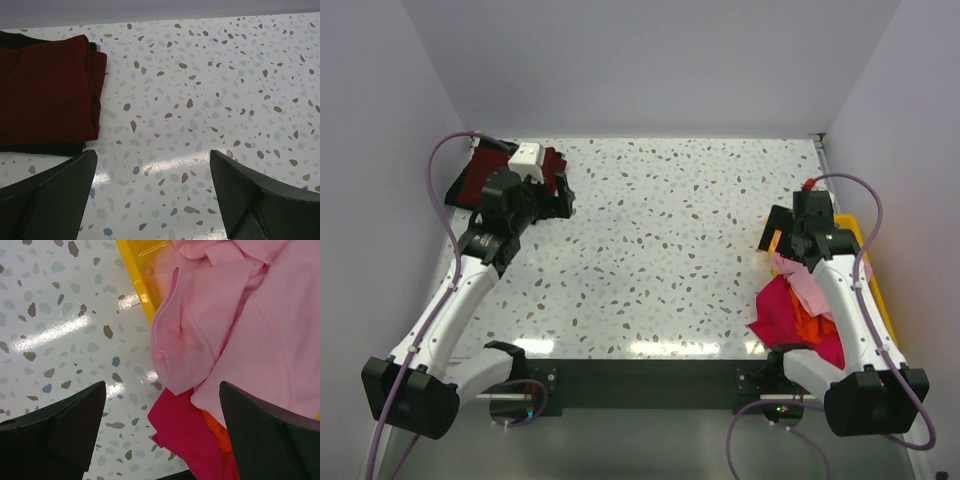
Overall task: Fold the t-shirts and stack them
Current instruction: Grab the tshirt from the pile
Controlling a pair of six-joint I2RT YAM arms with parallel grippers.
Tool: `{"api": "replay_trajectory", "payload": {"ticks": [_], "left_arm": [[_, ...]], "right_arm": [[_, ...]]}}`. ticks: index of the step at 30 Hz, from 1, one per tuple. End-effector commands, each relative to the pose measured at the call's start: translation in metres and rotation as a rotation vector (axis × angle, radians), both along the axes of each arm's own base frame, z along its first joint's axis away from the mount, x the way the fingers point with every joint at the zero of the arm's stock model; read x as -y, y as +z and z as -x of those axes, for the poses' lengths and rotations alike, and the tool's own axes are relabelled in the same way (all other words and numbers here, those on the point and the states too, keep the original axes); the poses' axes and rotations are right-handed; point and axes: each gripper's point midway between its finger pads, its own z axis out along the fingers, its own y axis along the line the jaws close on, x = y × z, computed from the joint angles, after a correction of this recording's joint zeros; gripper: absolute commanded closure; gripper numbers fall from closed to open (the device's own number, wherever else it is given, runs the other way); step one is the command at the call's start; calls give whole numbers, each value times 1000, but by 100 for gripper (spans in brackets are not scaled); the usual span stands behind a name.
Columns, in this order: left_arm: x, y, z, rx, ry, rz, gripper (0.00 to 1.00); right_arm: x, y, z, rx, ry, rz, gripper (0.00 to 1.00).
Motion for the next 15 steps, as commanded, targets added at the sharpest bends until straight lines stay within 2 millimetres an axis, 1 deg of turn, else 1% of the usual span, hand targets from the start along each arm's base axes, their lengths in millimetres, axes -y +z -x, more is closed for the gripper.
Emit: {"api": "replay_trajectory", "payload": {"ticks": [1, 5, 7, 8, 9, 12, 15], "left_arm": [[-1, 26, -2, 81, -3, 15, 0], [-1, 26, -1, 84, -3, 16, 0], [-1, 27, -1, 87, -6, 18, 0], [0, 27, -1, 86, -7, 20, 0], [0, 27, -1, 86, -9, 20, 0], [0, 27, -1, 87, -11, 23, 0], [1, 27, -1, 87, -14, 22, 0]], "right_arm": [[6, -9, 2, -5, -78, -12, 1], [7, -29, 7, -37, -110, -48, 1], [12, -47, 13, -65, -147, -89, 1], [10, -46, 11, -58, -141, -101, 1], [14, -55, 15, -76, -162, -117, 1], [20, -64, 17, -84, -197, -152, 1], [26, -68, 16, -76, -218, -161, 2]]}}
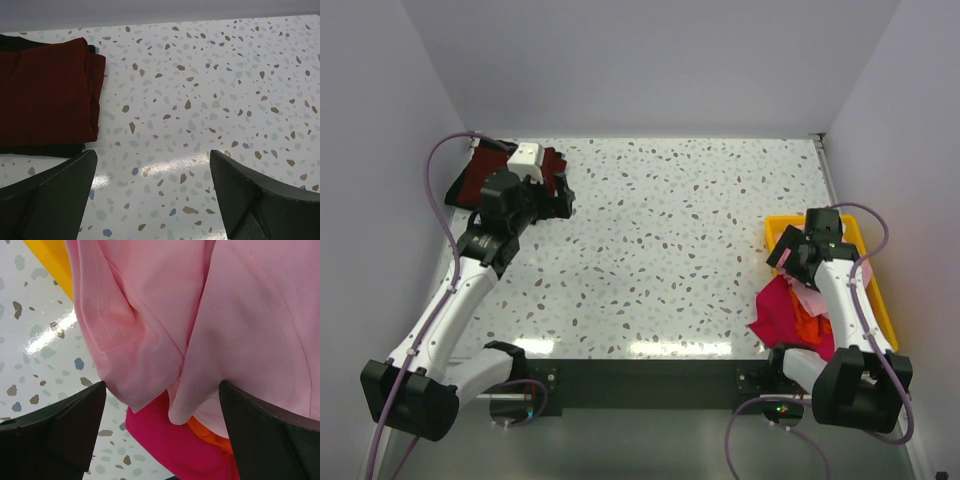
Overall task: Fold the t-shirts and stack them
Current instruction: Grab the tshirt from the pile
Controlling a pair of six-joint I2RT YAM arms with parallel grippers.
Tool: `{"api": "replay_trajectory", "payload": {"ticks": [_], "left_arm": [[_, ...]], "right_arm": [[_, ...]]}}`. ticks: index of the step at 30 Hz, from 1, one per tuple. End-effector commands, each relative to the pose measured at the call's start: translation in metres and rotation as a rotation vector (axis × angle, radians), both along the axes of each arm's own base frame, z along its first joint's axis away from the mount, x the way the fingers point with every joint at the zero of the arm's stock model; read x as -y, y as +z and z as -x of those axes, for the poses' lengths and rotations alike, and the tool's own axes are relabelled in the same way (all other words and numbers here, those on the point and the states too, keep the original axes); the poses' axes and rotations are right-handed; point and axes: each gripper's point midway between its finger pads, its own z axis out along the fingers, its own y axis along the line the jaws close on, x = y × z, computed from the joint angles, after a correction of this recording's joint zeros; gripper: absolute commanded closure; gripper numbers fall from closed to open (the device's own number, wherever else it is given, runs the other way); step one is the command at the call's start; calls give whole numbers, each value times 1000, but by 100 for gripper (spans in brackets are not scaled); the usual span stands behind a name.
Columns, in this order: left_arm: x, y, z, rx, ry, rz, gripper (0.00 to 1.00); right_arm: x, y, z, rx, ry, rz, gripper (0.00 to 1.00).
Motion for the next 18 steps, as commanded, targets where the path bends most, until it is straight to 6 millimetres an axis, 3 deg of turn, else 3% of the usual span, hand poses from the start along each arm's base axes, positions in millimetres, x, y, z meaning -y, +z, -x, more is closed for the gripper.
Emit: {"api": "replay_trajectory", "payload": {"ticks": [1, 4, 7, 10, 11, 13, 18], "left_arm": [[0, 25, -2, 79, -10, 18, 0], [1, 23, -3, 75, -9, 19, 0], [-1, 23, -2, 75, -1, 13, 0], [-2, 23, -2, 74, 0, 13, 0], [-1, 23, -2, 75, -1, 13, 0], [-1, 23, -2, 75, -4, 14, 0], [0, 25, -2, 76, -10, 18, 0]], "right_arm": [[1, 2, -15, 66, -28, -33, 3], [5, -1, -17, 66, -41, -37, 17], [8, 2, -19, 75, -51, -26, 41], [12, 12, -20, 101, -59, -5, 54], [11, 19, -19, 116, -53, 0, 72], [13, 33, -22, 155, -38, 15, 96], [12, 75, -22, 275, -17, 39, 100]]}}
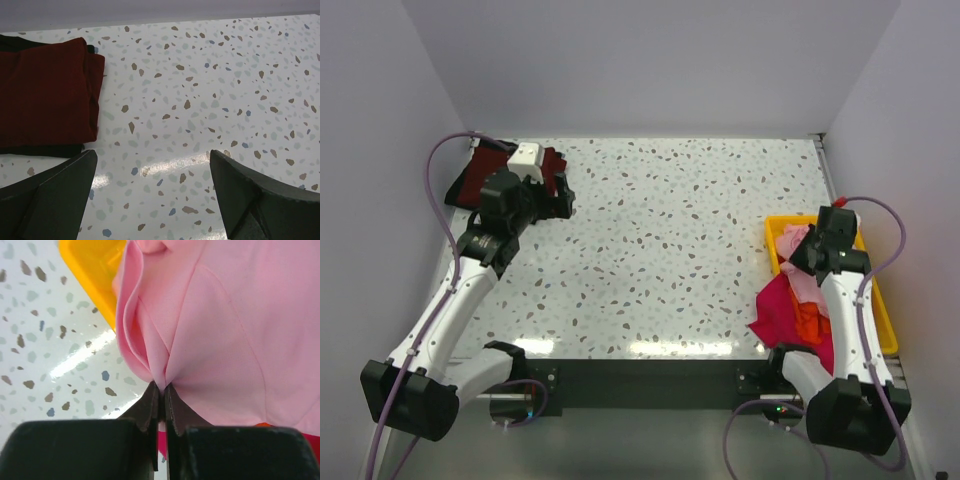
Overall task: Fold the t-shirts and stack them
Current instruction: Grab the tshirt from the pile, then move the tshirt to the center of the board
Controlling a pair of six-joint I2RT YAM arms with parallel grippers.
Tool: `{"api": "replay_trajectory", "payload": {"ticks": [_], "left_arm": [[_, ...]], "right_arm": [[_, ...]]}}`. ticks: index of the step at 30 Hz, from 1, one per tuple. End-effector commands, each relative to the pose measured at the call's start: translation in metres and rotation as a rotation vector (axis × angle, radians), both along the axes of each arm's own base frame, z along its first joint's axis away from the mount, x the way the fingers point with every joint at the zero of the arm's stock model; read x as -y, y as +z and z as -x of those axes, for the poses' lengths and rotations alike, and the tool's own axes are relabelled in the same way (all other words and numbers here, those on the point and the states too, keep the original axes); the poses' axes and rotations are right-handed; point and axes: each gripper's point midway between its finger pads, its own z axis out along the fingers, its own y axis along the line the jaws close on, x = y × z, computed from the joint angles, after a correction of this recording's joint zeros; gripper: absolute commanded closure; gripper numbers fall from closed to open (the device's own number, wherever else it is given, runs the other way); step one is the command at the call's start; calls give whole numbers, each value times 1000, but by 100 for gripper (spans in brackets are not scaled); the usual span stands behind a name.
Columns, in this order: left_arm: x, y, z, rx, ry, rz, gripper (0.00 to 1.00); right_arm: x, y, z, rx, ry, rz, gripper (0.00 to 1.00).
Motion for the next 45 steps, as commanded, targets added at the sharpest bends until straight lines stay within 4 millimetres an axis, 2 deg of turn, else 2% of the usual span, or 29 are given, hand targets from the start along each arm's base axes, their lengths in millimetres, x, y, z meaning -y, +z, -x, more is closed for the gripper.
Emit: {"api": "replay_trajectory", "payload": {"ticks": [1, 2, 3, 5, 6, 8, 9, 11, 12, 13, 14, 17, 18, 20, 25, 29, 32, 34, 35, 39, 40, 42, 43, 45], "left_arm": [[0, 25, -2, 74, -6, 20, 0], [0, 24, -2, 73, -6, 18, 0], [0, 24, -1, 71, -7, 19, 0], [0, 27, -1, 79, -6, 19, 0], [0, 26, -1, 78, -6, 19, 0], [0, 28, 0, 84, -8, 19, 0], [-1, 29, 0, 85, -5, 20, 0], [-1, 30, 1, 88, -6, 21, 0], [-2, 30, 1, 92, -2, 19, 0], [-2, 30, 1, 91, -1, 18, 0], [-3, 31, 1, 94, 5, 16, 0], [-5, 31, 2, 95, 13, 14, 0], [-5, 31, 2, 95, 13, 14, 0], [-5, 31, 2, 96, 14, 16, 0], [-4, 34, 3, 101, 10, 20, 0], [-6, 33, 3, 101, 15, 15, 0], [-7, 34, 3, 104, 19, 13, 0], [-7, 33, 3, 103, 19, 14, 0], [-6, 33, 3, 103, 18, 14, 0], [-6, 32, 2, 103, 14, 14, 0], [-6, 32, 2, 106, 19, 13, 0], [-8, 31, 2, 105, 29, 10, 0], [-10, 31, 2, 106, 40, 5, 0], [-12, 30, 1, 106, 48, -2, 0]], "right_arm": [[3, 51, -11, 151, 11, 39, 100], [3, 57, -9, 162, 13, 38, 100], [3, 74, -11, 206, 13, 48, 100], [5, 92, -11, 235, 11, 65, 100], [9, 113, -13, 279, 0, 90, 100], [11, 130, -15, 298, 7, 114, 100], [11, 155, -17, 353, 11, 126, 100], [9, 177, -20, 399, 29, 127, 100], [4, 203, -22, 469, 53, 123, 100], [0, 216, -25, 510, 69, 118, 100], [-4, 241, -25, 576, 86, 117, 100], [-18, 276, -32, 673, 147, 82, 100], [-25, 298, -31, 730, 180, 69, 100], [-39, 323, -36, 789, 239, 24, 100], [-75, 369, -46, 943, 384, -121, 100], [-100, 389, -51, 996, 478, -212, 100], [-119, 396, -55, 1010, 528, -221, 100], [-130, 395, -63, 998, 544, -210, 100], [-149, 396, -62, 995, 596, -230, 100], [-194, 381, -76, 936, 677, -255, 100], [-217, 372, -81, 906, 720, -269, 100], [-241, 370, -82, 894, 768, -268, 100], [-263, 361, -83, 865, 804, -270, 100], [-281, 367, -81, 873, 841, -266, 100]]}}
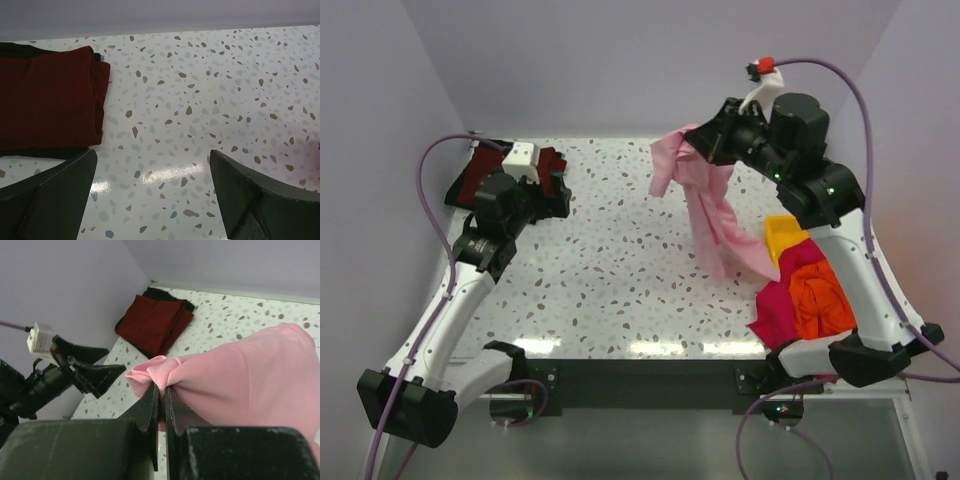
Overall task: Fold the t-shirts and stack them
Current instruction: Move the tshirt to the center of the board
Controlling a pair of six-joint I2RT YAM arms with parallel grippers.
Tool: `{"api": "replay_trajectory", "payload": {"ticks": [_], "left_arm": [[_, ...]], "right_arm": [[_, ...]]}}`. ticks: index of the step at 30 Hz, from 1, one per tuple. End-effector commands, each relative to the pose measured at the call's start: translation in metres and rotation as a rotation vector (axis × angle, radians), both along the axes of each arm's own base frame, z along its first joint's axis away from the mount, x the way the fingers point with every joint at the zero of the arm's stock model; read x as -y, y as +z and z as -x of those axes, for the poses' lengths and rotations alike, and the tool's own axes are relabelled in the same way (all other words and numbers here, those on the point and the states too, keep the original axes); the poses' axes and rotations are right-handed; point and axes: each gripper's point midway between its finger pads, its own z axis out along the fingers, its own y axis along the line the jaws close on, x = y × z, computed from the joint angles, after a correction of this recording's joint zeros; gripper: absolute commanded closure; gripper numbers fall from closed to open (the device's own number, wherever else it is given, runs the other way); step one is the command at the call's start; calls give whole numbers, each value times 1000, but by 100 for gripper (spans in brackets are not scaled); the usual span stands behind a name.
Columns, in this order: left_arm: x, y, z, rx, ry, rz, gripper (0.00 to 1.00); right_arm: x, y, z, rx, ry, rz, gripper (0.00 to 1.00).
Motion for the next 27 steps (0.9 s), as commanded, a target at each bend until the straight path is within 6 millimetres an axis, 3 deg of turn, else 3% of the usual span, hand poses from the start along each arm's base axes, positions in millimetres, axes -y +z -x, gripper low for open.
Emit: {"api": "replay_trajectory", "payload": {"ticks": [1, 7, 10, 11, 13, 14, 15, 16, 17, 18, 19, 21, 22, 23, 25, 27], "left_arm": [[-9, 16, -4, 65, 38, -8, 0], [-13, 14, -5, 62, 61, -17, 0], [-15, 10, -7, 51, 71, -22, 0], [-15, 10, -7, 51, 72, -24, 0], [-16, 8, -8, 44, 78, -28, 0], [-16, 8, -8, 44, 82, -27, 0], [-17, 8, -8, 48, 83, -31, 0], [-19, 5, -9, 42, 91, -39, 0], [-22, 3, -10, 37, 110, -45, 0], [-23, 1, -10, 30, 119, -51, 0], [-26, -3, -12, 15, 135, -59, 0], [-25, -8, -13, -1, 140, -64, 0], [-25, -13, -15, -16, 153, -77, 0], [-17, -17, -14, -27, 139, -90, 0], [-13, -26, -13, -61, 164, -136, 0], [10, -33, -7, -82, 120, -146, 0]], "right_arm": [[-29, 32, 3, 112, 26, -1, 100], [-46, 46, 5, 139, 69, -37, 100], [-38, 30, -3, 110, 10, 2, 100], [-35, 7, -8, 69, -14, 36, 100], [-11, -11, -13, 52, -138, 73, 100], [-4, -50, -17, -13, -179, 133, 100], [8, -68, -19, -48, -238, 151, 95], [32, -78, -18, -64, -321, 166, 78], [44, -122, -17, -143, -360, 228, 66], [56, -140, -15, -189, -401, 229, 55], [80, -175, -11, -267, -443, 267, 40], [101, -202, -5, -326, -481, 307, 25], [109, -213, -1, -343, -497, 345, 22], [111, -229, 6, -372, -483, 378, 20], [109, -240, 10, -381, -453, 402, 18], [95, -259, 17, -413, -352, 396, 17]]}}
